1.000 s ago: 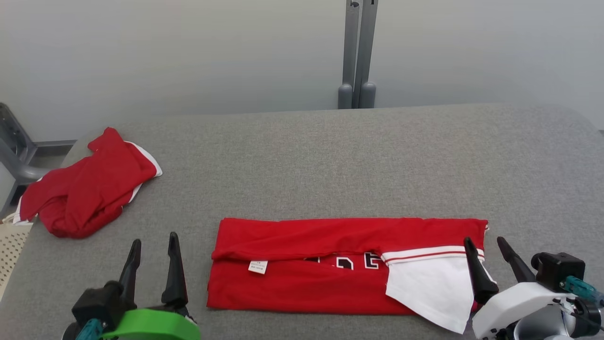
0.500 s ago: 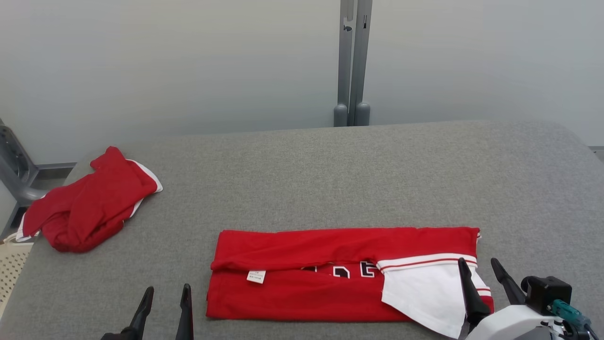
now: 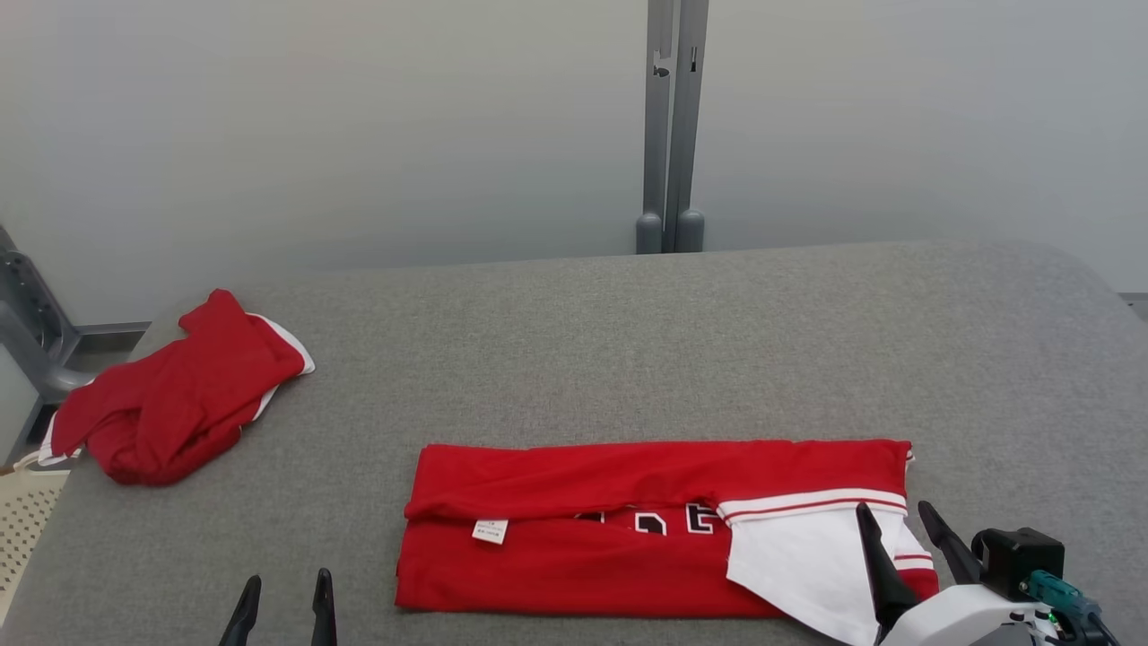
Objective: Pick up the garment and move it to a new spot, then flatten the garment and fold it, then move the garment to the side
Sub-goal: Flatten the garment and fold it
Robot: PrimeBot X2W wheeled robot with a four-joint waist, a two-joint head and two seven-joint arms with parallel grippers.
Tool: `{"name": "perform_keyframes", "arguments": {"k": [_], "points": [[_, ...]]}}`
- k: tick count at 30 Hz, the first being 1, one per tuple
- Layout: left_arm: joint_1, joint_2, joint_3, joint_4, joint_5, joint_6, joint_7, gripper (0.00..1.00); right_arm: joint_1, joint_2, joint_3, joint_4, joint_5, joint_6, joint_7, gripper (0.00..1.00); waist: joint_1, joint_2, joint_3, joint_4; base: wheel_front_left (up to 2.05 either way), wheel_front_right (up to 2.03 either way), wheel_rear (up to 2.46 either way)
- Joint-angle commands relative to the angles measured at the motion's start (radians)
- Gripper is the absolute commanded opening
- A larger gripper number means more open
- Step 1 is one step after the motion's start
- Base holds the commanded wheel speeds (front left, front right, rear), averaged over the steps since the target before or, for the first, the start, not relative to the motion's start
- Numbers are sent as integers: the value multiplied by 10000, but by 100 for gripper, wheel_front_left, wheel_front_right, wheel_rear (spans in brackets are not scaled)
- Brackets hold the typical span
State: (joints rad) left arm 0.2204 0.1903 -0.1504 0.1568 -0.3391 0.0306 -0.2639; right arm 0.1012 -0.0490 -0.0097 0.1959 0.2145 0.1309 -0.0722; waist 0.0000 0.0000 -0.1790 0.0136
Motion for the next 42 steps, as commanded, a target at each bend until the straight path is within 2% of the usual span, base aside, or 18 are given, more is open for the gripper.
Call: {"name": "perform_keyframes", "arguments": {"k": [1, 9, 14, 22, 27, 31, 42], "points": [[140, 25, 61, 32, 100, -44, -3, 100, -36, -32, 81, 55, -51, -4, -1, 100, 0, 0, -1, 71, 0, 0, 0], [-36, 30, 60, 25, 210, -110, -4, 100, -139, -33, 92, 61, 6, -4, 66, 100, 0, 0, 65, 150, 0, 0, 0], [-183, -35, -27, 5, 342, -128, -4, 100, -238, -40, -165, -9, -163, -4, 657, 100, 0, 0, 135, 126, 0, 0, 0], [-439, -321, -194, 174, 534, -247, -4, 100, -713, -28, -1282, -411, -1265, -4, 4495, 100, 0, 0, 461, 45, 0, 0, 0], [-634, -419, -226, 253, 656, -350, -4, 100, -1300, -40, -1803, -406, -1812, -4, 6151, 100, 0, 0, 731, 121, 0, 0, 0], [-805, -474, -225, 305, 709, -433, -4, 100, -1838, -31, -2163, 87, -2157, -4, 6835, 100, 0, 0, 926, 265, 0, 0, 0], [-1083, -424, -237, 436, 822, -598, -4, 100, -3112, -53, -2681, 1716, -2406, -4, 7379, 100, 0, 0, 1315, 687, 0, 0, 0]]}}
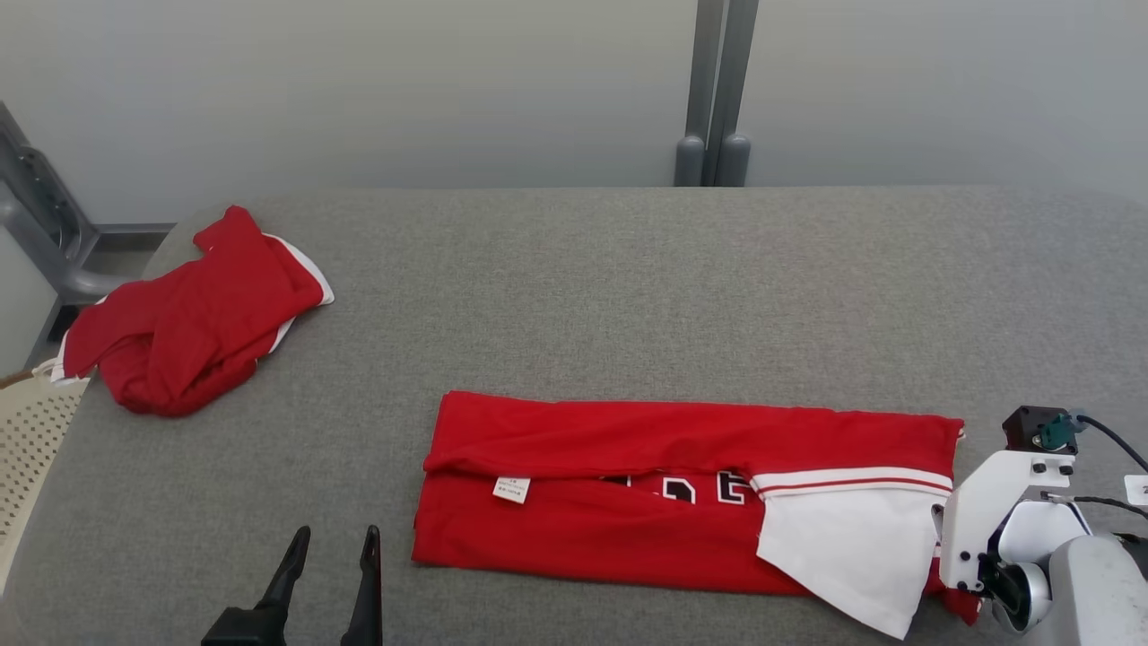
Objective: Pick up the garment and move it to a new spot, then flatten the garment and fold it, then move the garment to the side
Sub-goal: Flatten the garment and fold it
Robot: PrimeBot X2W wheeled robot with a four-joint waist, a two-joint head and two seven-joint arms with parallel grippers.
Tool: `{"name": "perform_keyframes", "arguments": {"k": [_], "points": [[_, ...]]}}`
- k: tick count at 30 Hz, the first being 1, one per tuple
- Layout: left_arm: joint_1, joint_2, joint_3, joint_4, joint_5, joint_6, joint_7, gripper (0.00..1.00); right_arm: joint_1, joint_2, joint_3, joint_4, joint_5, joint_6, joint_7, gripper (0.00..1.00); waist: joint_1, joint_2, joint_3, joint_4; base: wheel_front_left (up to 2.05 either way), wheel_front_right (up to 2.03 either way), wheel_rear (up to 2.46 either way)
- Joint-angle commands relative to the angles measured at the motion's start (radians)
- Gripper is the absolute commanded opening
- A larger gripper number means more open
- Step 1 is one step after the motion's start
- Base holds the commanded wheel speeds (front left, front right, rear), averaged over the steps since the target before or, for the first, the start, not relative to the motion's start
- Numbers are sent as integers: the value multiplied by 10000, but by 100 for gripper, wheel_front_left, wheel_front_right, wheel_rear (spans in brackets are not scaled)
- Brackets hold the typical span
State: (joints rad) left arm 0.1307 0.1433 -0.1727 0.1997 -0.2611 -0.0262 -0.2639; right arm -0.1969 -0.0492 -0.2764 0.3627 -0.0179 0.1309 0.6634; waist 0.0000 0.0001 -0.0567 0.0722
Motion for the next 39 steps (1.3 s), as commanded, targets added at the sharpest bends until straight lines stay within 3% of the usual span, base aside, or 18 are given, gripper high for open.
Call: {"name": "perform_keyframes", "arguments": {"k": [1, 12, 30, 32, 34, 35, 39], "points": [[-224, 41, -33, 13, 60, -48, -4, 100, -212, -92, -51, 166, -145, -4, 18, 100, 0, -1, 126, 144, 0, 0, 0], [-452, 155, -105, 129, 95, -73, -4, 100, -542, -404, -490, 1421, -733, -4, -303, 100, 0, -1, 402, 628, 0, 0, 0], [-703, 224, -366, 100, 4, -57, 96, 100, -1211, -159, -579, 3189, -144, 33, -385, 100, 0, -1, 957, 1086, 0, 0, 0], [-691, 234, -376, 99, -11, -31, 105, 100, -1225, -64, -567, 3314, 22, 38, -321, 40, 0, -1, 952, 1100, 0, 0, 0], [-692, 227, -397, 115, -22, -17, 121, 100, -1211, -51, -537, 3408, 62, 38, -250, 4, 0, -1, 925, 1111, 0, 0, 0], [-689, 225, -408, 125, -28, -14, 127, 100, -1192, -61, -543, 3434, 73, 36, -248, 0, 0, -1, 902, 1113, 0, 0, 0], [-608, 229, -433, 160, -83, 18, 114, 100, -1177, -130, -675, 3330, -56, 9, -366, 0, 0, -1, 771, 1059, 0, 0, 0]]}}
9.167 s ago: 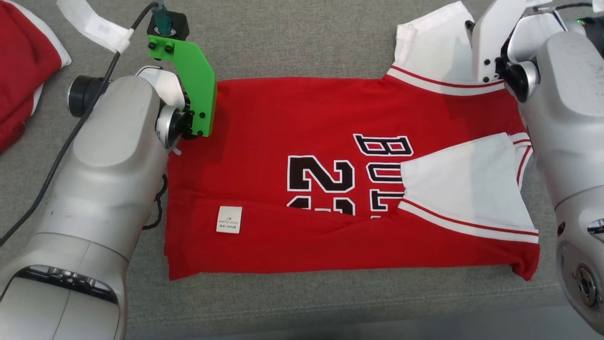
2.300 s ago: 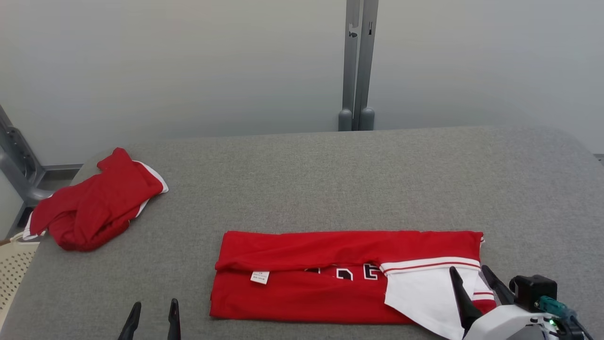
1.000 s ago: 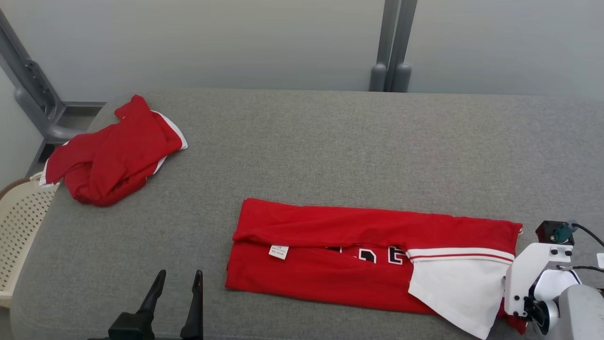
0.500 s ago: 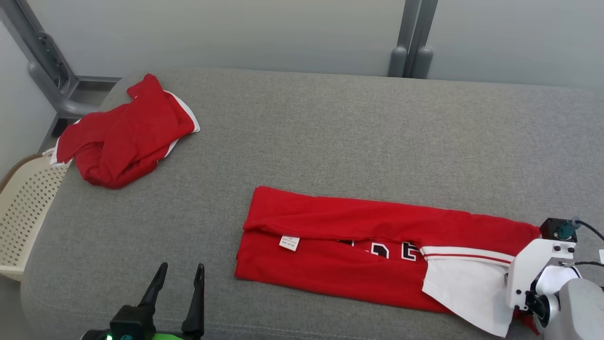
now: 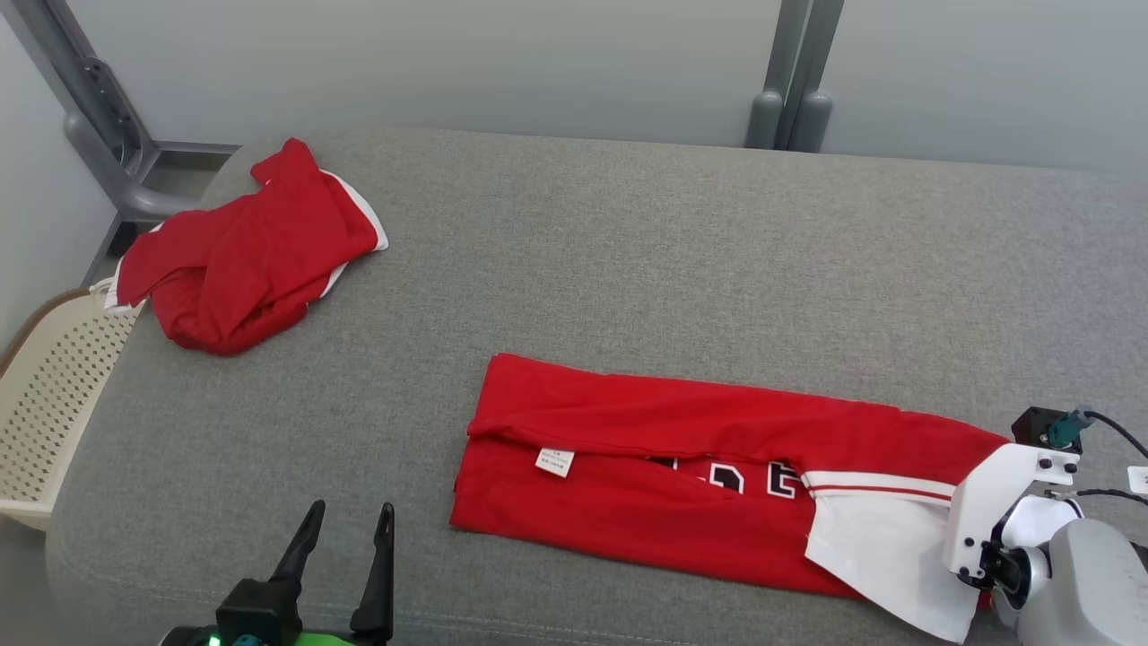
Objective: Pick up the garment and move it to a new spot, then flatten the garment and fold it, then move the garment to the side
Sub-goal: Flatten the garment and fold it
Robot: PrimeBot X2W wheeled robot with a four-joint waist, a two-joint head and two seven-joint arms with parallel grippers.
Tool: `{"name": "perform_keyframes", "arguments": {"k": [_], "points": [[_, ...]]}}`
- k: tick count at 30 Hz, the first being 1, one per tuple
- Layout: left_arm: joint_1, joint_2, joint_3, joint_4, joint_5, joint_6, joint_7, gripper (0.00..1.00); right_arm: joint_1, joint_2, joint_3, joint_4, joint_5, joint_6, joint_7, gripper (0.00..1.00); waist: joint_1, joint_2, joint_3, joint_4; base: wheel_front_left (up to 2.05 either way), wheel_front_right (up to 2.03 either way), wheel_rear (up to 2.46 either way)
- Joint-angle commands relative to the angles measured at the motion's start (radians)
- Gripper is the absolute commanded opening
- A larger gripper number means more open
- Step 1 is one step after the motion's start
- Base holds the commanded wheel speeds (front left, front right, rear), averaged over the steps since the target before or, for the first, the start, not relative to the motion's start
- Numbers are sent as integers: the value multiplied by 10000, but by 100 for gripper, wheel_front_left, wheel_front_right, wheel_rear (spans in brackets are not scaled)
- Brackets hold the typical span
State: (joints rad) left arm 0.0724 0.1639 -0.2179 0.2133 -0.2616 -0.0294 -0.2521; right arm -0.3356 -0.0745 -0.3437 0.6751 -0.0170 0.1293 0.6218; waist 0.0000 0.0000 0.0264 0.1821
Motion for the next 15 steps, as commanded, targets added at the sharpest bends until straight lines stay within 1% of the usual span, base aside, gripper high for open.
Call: {"name": "perform_keyframes", "arguments": {"k": [1, 6, 8, 10, 11, 12, 15], "points": [[0, 28, 13, 26, -90, 47, -3, 100, 198, 91, -78, 152, -121, 16, 18, 0, 0, 0, -90, -61, 0, 0, 0], [123, 71, -41, 18, -112, 69, 11, 100, -50, -204, -710, -59, -393, 3, -122, 0, 0, 0, -255, -160, 0, 0, 0], [160, 103, -114, 21, -58, 51, 19, 100, -10, -329, -863, -146, -534, 3, -19, 0, 0, 0, -360, -151, 0, 0, 0], [232, 133, -133, -5, -60, 91, 40, 100, 90, -609, -1023, -332, -760, 3, 46, 0, 0, 0, -455, -170, 0, 0, 0], [232, 133, -133, -5, -60, 91, 40, 100, 90, -609, -1023, -332, -760, 3, 46, 0, 0, 0, -455, -170, 0, 0, 0], [254, 156, -135, -45, -81, 115, 51, 100, 155, -862, -1231, -579, -939, 3, 104, 0, 0, 0, -507, -190, 0, 0, 0], [366, 174, -144, -64, -144, 133, 43, 100, 246, -1234, -1531, -993, -1192, 4, 238, 0, 0, 0, -580, -207, 0, 0, 0]]}}
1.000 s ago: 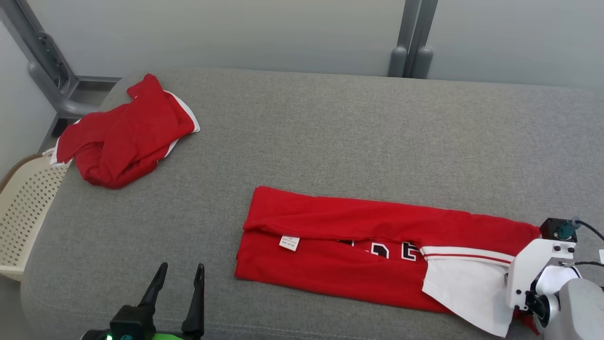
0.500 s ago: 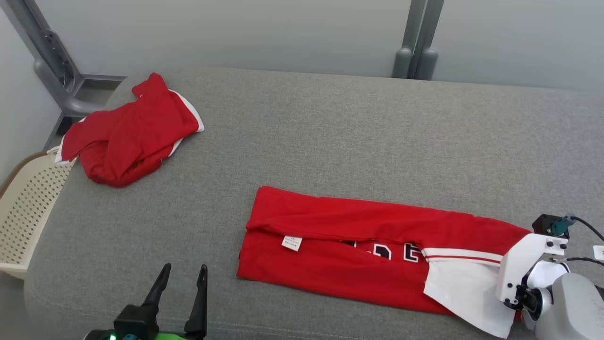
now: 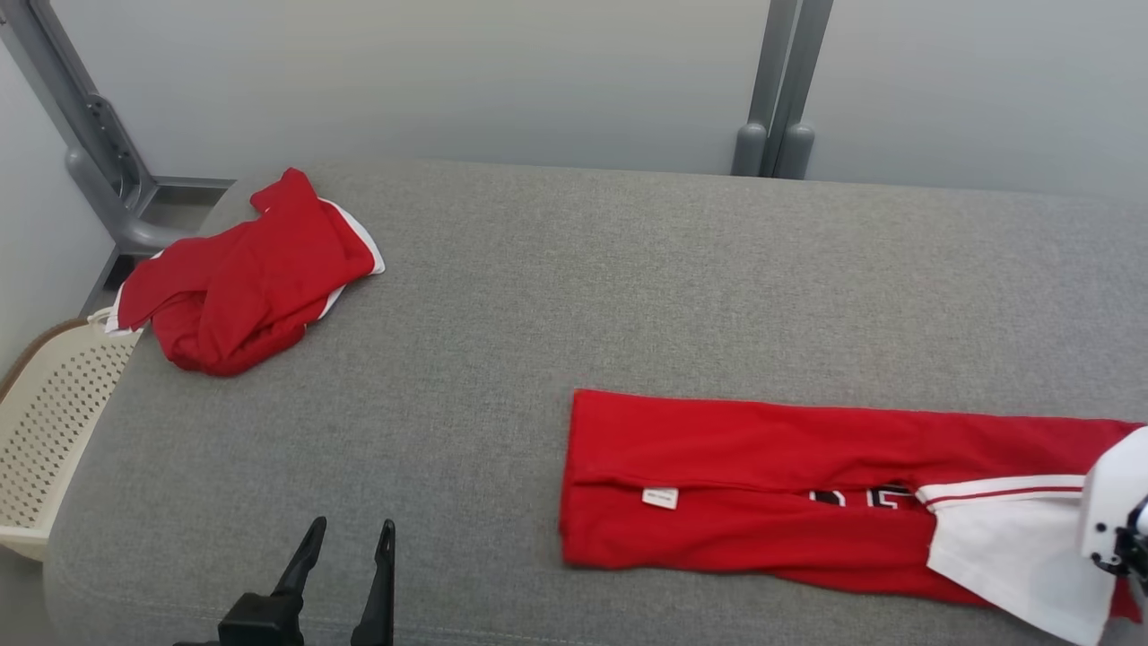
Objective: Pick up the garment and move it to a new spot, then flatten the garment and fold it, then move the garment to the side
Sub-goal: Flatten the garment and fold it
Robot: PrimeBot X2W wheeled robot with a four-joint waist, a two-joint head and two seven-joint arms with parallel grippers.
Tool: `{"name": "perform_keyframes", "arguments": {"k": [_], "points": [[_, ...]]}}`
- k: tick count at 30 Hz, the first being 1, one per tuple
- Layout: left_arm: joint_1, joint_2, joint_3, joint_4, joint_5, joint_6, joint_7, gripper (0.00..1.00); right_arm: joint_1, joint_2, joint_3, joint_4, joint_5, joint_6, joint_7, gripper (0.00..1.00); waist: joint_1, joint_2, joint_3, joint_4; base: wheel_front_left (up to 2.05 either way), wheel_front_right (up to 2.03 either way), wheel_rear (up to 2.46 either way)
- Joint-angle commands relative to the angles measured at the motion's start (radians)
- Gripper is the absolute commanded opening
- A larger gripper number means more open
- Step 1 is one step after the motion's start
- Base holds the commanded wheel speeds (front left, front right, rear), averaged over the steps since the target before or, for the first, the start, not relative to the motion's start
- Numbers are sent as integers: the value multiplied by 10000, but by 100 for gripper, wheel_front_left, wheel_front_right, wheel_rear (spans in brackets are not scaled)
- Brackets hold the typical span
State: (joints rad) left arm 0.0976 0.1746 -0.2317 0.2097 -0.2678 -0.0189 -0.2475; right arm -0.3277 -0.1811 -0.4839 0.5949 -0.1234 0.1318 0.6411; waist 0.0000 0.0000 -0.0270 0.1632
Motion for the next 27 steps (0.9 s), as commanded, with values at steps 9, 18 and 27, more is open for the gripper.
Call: {"name": "perform_keyframes", "arguments": {"k": [9, 18, 27], "points": [[181, 24, -99, -7, -115, 75, -37, 100, 284, -823, -776, -1533, -1200, -21, 576, 0, 0, 0, -151, -81, 0, 0, 0], [229, -8, -183, 70, -168, 141, -54, 100, 416, -115, 117, -2674, -1138, -18, 1467, 0, 0, 0, -221, -142, 0, 0, 0], [-60, 34, -236, 180, -199, 146, -82, 100, 158, 435, 2665, -2817, 289, -18, 1987, 0, 0, 0, -256, -197, 0, 0, 0]]}}
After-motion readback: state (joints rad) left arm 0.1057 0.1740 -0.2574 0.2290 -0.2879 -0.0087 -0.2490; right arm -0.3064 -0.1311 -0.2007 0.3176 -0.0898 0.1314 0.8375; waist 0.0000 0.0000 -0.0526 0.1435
